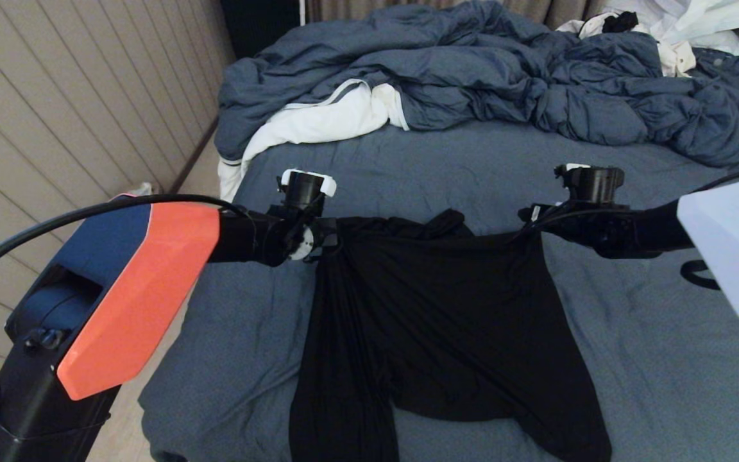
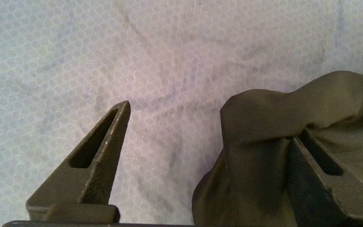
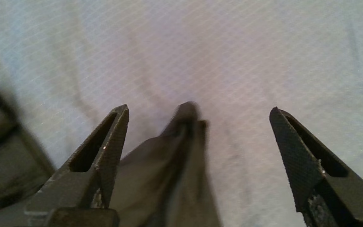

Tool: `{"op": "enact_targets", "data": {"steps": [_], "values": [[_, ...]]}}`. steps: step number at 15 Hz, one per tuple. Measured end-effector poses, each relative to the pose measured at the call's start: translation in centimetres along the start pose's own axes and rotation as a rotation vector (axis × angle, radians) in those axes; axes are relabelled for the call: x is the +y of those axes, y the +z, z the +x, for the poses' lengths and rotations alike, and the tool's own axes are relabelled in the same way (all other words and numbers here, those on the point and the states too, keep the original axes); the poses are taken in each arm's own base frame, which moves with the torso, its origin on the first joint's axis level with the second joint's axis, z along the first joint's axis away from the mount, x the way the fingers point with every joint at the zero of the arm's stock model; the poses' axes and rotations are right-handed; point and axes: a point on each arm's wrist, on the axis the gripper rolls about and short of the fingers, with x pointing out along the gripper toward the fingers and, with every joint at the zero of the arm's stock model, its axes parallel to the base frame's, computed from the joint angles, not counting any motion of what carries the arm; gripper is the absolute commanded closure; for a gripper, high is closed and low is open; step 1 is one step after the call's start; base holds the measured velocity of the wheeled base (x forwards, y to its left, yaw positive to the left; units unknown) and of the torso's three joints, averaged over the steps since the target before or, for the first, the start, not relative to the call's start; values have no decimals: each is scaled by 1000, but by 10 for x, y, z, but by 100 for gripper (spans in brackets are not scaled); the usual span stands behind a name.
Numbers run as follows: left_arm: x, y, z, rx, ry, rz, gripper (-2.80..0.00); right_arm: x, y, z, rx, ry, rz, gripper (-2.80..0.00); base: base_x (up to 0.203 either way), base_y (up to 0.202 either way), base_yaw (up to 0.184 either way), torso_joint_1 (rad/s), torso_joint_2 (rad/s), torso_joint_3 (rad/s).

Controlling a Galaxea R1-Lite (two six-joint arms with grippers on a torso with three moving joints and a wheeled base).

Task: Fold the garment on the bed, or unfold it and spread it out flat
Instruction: Unford the black T-shirt

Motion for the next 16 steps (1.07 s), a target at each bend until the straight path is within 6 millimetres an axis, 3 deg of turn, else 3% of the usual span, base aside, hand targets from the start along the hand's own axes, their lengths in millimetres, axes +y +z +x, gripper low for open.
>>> {"op": "enact_targets", "data": {"steps": [11,16], "values": [[-1,-7,-1,45,3,15,-280,-2,-1,0,28,-6,-4,-280,0,0,0,0,0,0],[-14,-14,-19,110,-59,19,-280,-2,-4,0,39,0,-11,-280,0,0,0,0,0,0]]}}
